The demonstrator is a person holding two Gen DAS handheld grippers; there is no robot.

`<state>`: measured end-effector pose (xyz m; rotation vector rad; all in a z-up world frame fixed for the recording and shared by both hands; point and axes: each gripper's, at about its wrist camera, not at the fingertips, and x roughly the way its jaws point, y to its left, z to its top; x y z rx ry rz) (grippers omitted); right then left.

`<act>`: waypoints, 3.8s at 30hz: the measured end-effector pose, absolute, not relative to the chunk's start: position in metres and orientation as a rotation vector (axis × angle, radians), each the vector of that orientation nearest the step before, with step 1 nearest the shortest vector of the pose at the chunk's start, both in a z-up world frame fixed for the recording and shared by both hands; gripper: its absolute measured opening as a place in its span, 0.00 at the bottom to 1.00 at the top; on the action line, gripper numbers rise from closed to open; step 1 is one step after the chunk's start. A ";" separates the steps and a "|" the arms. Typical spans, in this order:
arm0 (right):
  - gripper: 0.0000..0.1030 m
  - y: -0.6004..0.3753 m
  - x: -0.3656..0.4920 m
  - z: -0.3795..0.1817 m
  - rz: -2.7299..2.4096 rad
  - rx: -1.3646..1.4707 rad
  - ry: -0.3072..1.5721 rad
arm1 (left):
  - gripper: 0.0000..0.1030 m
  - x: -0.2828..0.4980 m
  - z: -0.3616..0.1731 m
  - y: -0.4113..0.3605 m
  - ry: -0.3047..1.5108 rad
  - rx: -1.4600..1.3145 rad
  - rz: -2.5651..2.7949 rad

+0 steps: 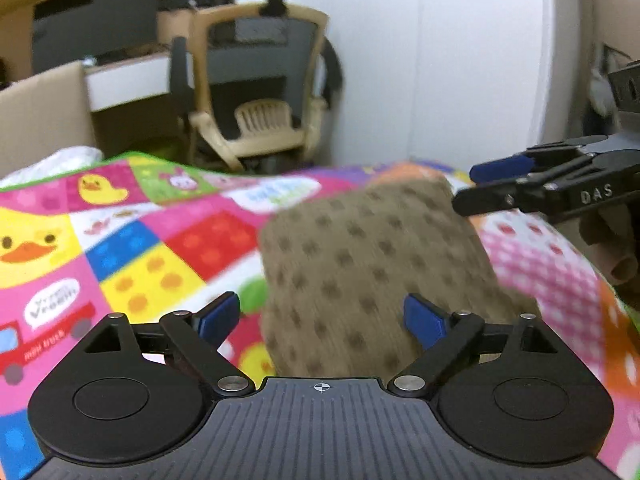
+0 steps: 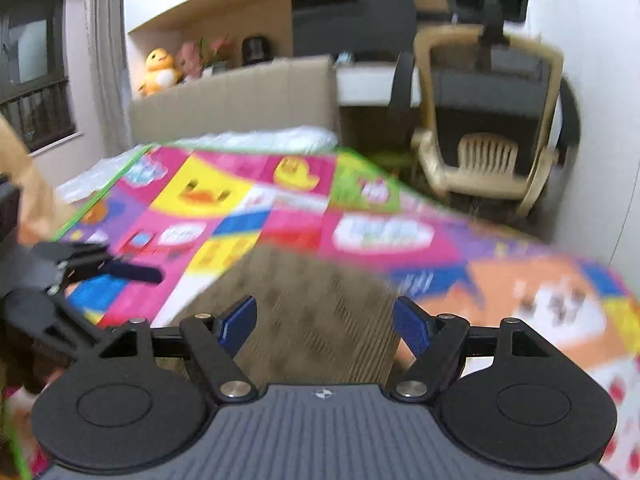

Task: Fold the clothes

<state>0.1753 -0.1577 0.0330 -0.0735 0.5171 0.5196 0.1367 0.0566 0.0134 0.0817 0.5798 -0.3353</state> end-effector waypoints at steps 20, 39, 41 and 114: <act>0.85 -0.200 0.198 -0.038 0.505 0.238 0.804 | 0.88 0.191 -0.019 0.083 0.722 -0.155 -0.313; 0.58 -0.128 0.223 -0.031 0.687 0.017 0.632 | 0.67 0.183 -0.032 0.116 0.675 -0.498 -0.434; 0.56 -0.101 0.237 -0.016 0.705 -0.041 0.566 | 0.67 0.182 -0.022 0.126 0.611 -0.499 -0.384; 0.72 -0.043 0.301 -0.020 0.557 -0.042 0.704 | 0.92 0.193 -0.009 0.173 0.619 -0.278 -0.162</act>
